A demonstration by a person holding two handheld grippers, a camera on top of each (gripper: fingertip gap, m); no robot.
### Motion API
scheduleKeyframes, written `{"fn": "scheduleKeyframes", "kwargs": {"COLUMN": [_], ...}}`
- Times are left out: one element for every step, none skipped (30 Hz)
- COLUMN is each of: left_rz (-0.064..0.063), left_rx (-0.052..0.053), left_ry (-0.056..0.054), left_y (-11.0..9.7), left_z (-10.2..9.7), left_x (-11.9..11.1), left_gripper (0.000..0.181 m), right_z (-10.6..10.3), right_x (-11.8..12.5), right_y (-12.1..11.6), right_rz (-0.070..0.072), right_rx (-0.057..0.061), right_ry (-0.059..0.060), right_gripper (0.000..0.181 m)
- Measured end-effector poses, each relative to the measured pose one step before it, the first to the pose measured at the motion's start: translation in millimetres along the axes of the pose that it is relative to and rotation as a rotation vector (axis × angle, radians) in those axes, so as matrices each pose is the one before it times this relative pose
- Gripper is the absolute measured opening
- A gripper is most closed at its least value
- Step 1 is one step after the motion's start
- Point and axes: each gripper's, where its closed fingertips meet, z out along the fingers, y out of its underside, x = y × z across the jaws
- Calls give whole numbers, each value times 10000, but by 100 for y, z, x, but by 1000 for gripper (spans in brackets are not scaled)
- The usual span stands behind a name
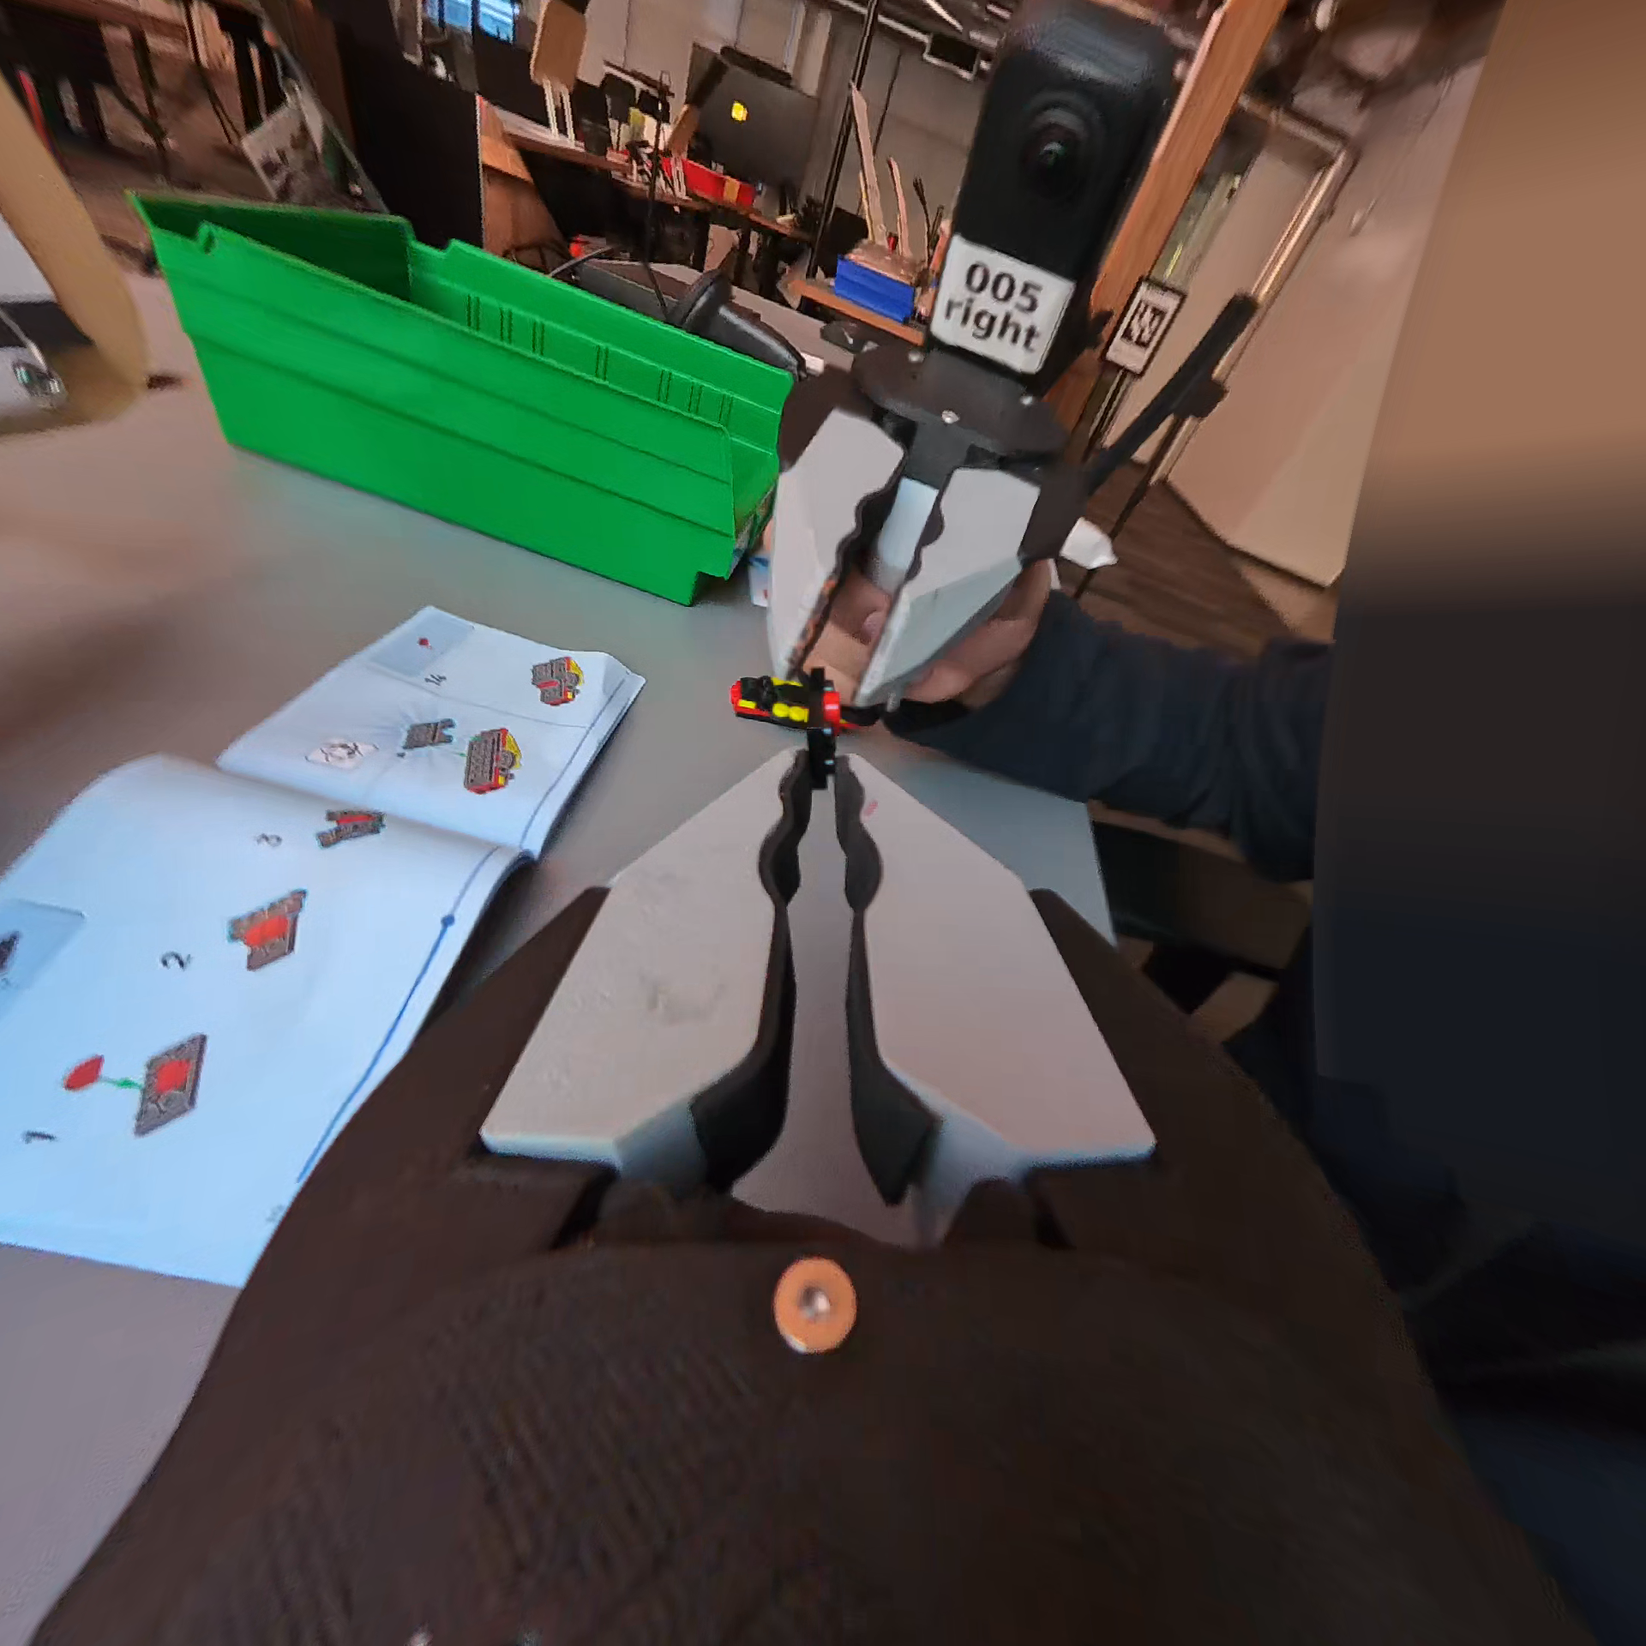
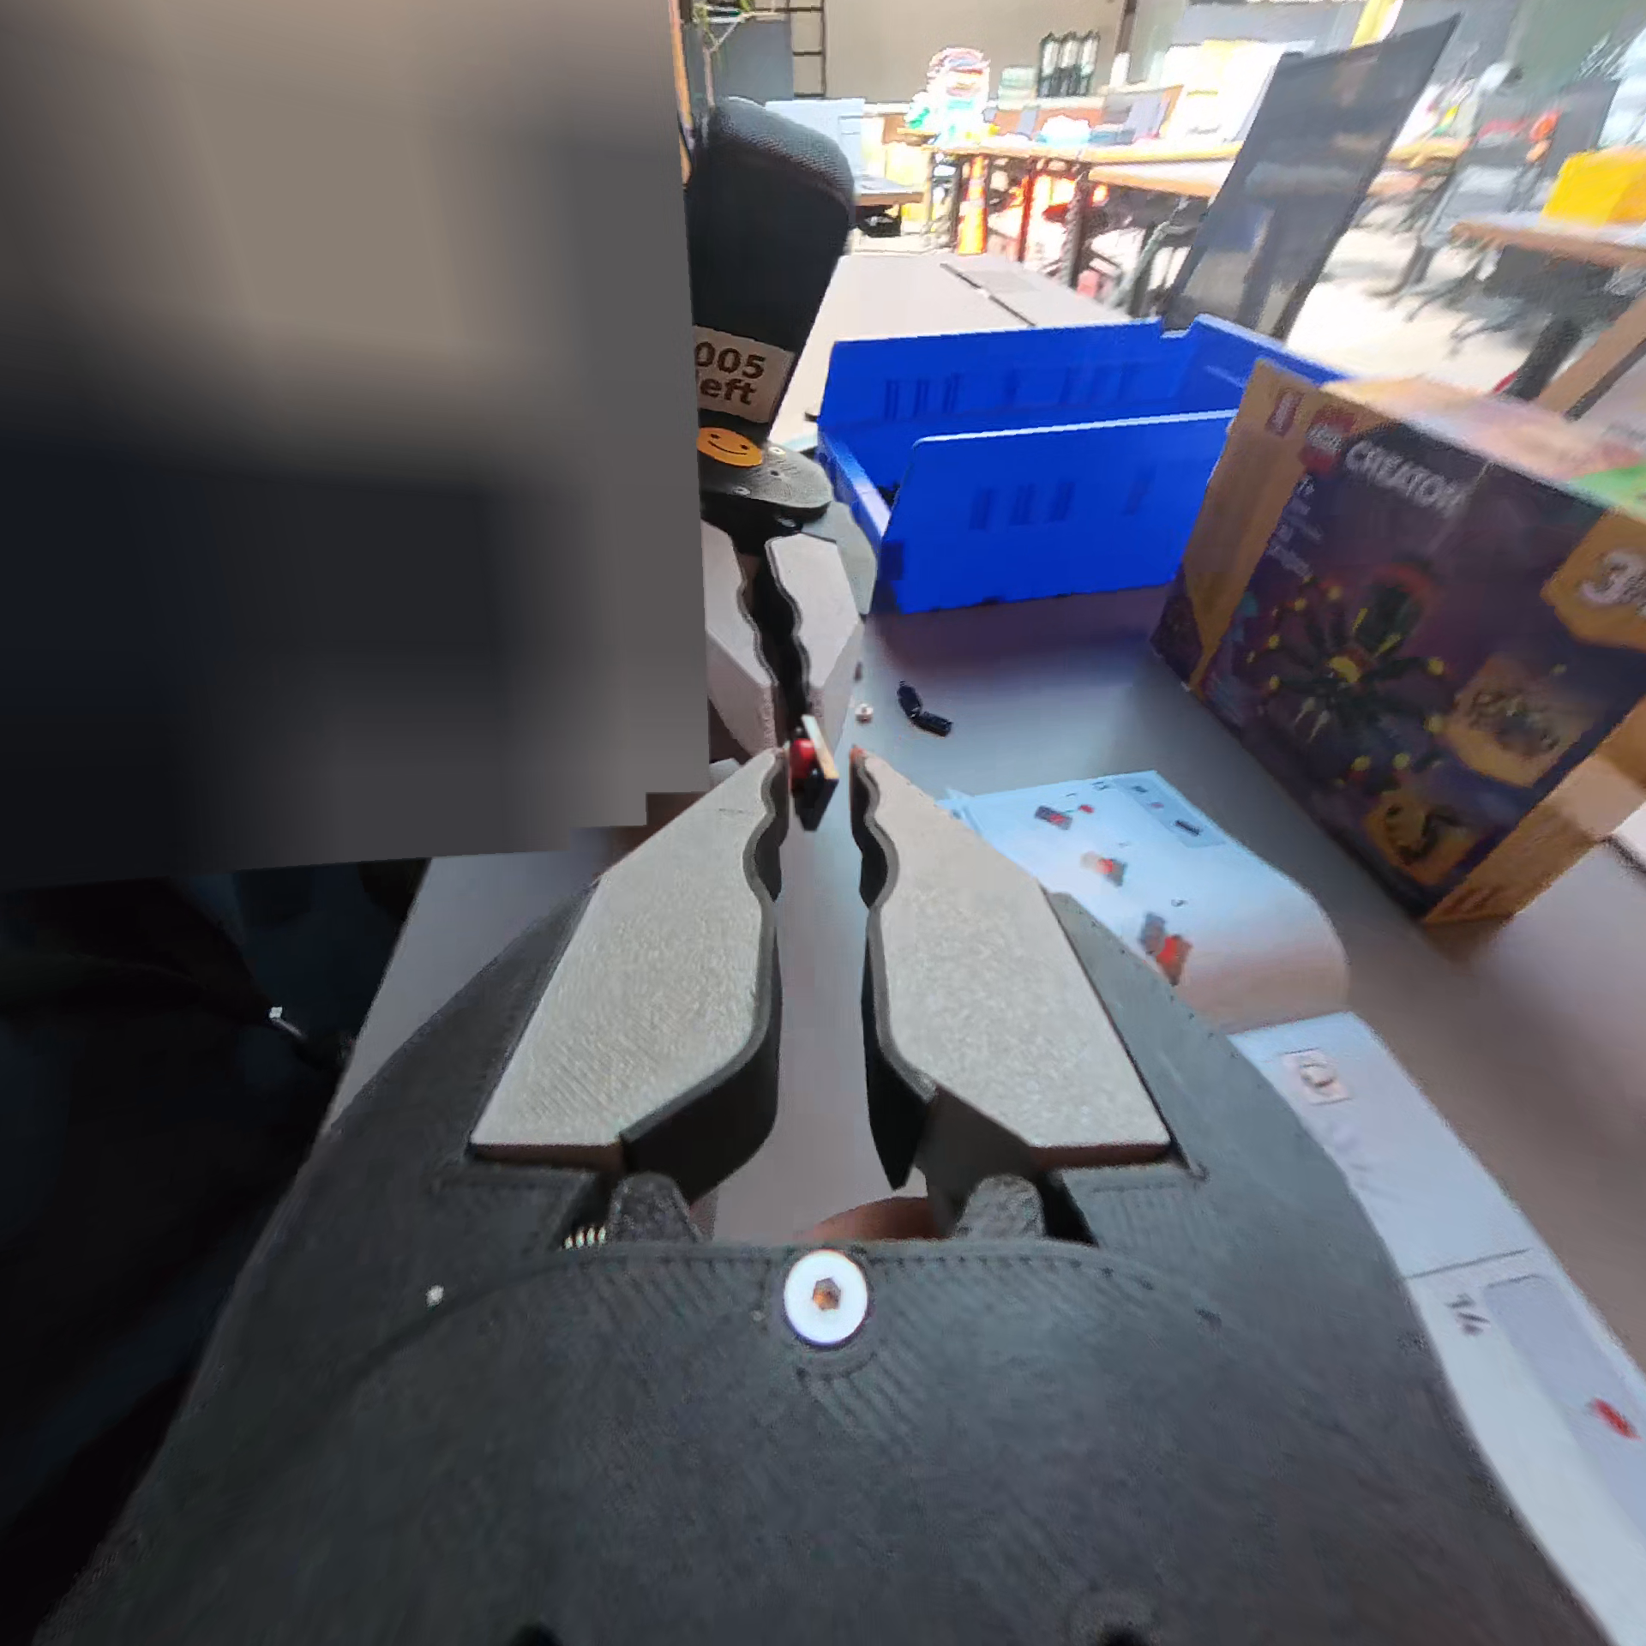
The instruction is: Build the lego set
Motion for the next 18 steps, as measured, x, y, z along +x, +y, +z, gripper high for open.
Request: {"fn": "scheduleKeyframes", "kwargs": {"left_rz": [-442,-393,-369,-317,-204,-174,-240,-324,-312,-214,-135,-88,-59,-2,30,5,-39,-62], "left_rx": [58,16,-38,-99,-41,-55,-28,-10,-71,-18,-23,-60,-50,-8,-33,-17,5,8], "left_ry": [93,91,59,87,104,105,144,161,111,75,13,1,4,4,6,-26,5,38], "left_y": [-90,-15,91,187,104,96,66,46,149,68,71,106,100,31,60,26,-8,-4], "left_z": [-147,-145,-97,-60,-35,4,36,24,36,-1,-1,17,38,42,39,24,-9,-12], "left_x": [-232,-222,-229,-141,-8,49,96,82,-35,-63,-100,-94,-49,-9,17,-46,-34,-13], "left_gripper": [2,2,2,2,2,2,2,2,2,2,2,2,2,2,2,2,2,2], "right_z": [8,4,-29,-20,24,60,127,147,119,73,45,49,44,69,62,42,10,-22], "right_x": [-78,37,281,371,236,123,49,-55,-37,-17,-10,-3,2,-25,-115,-38,-13,1], "right_y": [174,161,192,146,74,74,107,130,94,61,107,122,65,35,20,23,60,18], "right_rz": [453,391,212,5,-84,-68,-59,-144,-248,-327,-336,-329,-269,-134,4,29,13,22], "right_rx": [-1,-10,-57,-35,-30,-63,-101,-124,-119,-107,-146,-161,-115,-76,-50,-13,-6,14], "right_ry": [-357,-256,-28,144,134,107,79,51,113,162,174,178,168,91,-33,-23,-30,-29], "right_gripper": [11,14,11,7,6,7,8,9,10,11,10,10,9,9,8,8,7,7]}}
